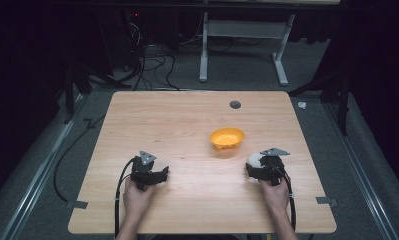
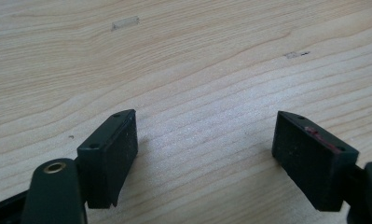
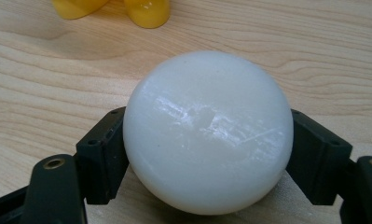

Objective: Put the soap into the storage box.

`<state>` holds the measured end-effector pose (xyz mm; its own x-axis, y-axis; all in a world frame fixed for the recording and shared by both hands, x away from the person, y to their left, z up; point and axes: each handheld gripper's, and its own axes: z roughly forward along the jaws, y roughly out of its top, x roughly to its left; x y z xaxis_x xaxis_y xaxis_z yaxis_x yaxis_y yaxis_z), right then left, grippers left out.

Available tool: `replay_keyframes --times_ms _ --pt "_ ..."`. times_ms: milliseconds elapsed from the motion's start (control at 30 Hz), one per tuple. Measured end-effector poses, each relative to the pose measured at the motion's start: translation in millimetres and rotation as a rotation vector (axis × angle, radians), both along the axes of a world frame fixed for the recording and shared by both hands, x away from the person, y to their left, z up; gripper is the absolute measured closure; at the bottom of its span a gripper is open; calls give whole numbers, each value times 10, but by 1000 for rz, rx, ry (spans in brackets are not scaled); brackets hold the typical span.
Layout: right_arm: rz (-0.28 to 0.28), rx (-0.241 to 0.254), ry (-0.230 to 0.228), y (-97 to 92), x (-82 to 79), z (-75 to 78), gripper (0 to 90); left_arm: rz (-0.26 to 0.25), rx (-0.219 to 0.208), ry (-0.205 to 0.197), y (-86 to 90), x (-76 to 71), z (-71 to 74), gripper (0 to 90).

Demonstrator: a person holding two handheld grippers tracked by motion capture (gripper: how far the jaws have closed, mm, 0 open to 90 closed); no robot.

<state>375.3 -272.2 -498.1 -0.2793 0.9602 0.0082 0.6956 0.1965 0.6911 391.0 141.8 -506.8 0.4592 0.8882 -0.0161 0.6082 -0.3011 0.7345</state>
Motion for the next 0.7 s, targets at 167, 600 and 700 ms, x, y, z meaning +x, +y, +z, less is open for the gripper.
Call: replay_keyframes --times_ms 167,600,700 --pt "2 17 1 -4 -6 1 247 0 0 0 0 0 0 228" --pt "6 33 -14 -33 -28 54 247 0 0 0 0 0 0 228" --pt "4 41 -20 -39 -43 73 248 0 0 0 0 0 0 228"
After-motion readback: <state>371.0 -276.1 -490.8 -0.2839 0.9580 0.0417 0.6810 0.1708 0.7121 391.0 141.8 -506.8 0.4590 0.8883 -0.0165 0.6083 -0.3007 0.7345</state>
